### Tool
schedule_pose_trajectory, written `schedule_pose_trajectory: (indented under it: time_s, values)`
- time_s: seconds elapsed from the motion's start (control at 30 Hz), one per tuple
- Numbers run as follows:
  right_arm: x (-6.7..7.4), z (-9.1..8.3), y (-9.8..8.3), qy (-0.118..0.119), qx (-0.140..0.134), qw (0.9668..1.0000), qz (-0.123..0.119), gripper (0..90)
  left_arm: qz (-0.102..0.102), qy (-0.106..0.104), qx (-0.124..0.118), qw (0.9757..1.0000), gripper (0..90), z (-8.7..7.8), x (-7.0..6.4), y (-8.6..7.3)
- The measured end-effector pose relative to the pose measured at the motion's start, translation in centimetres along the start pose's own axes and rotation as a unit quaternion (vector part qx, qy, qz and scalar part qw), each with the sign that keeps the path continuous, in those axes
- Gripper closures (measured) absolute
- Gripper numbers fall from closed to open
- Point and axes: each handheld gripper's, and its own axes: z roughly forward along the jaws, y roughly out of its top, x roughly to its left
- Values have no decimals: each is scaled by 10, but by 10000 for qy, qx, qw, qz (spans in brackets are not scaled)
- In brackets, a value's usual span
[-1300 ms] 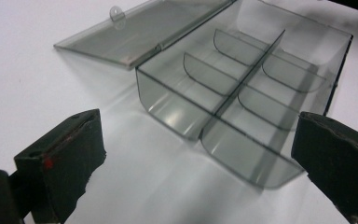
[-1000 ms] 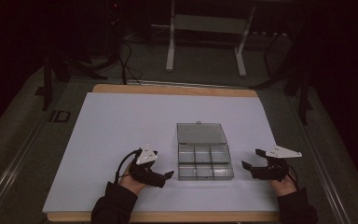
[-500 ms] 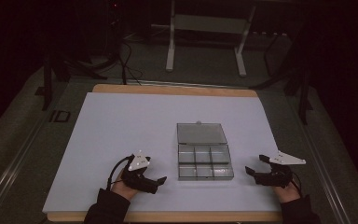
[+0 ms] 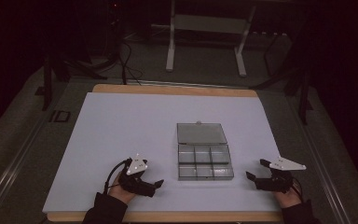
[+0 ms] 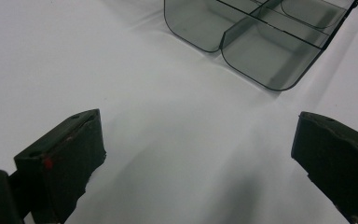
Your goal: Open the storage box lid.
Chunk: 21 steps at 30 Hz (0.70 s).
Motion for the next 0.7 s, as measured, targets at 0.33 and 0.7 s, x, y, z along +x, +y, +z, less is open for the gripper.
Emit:
schedule_pose_trajectory:
  time_s: [0.33,0.7]
  values:
    - [5,-4,-4,-169,-57,9998,-122,162,110,91,8,9999,36,0,-4,-1]
    - [8,-3,-5,-360,-61,9991,-192,152,502,130,153,9985,36,3,-12,-1]
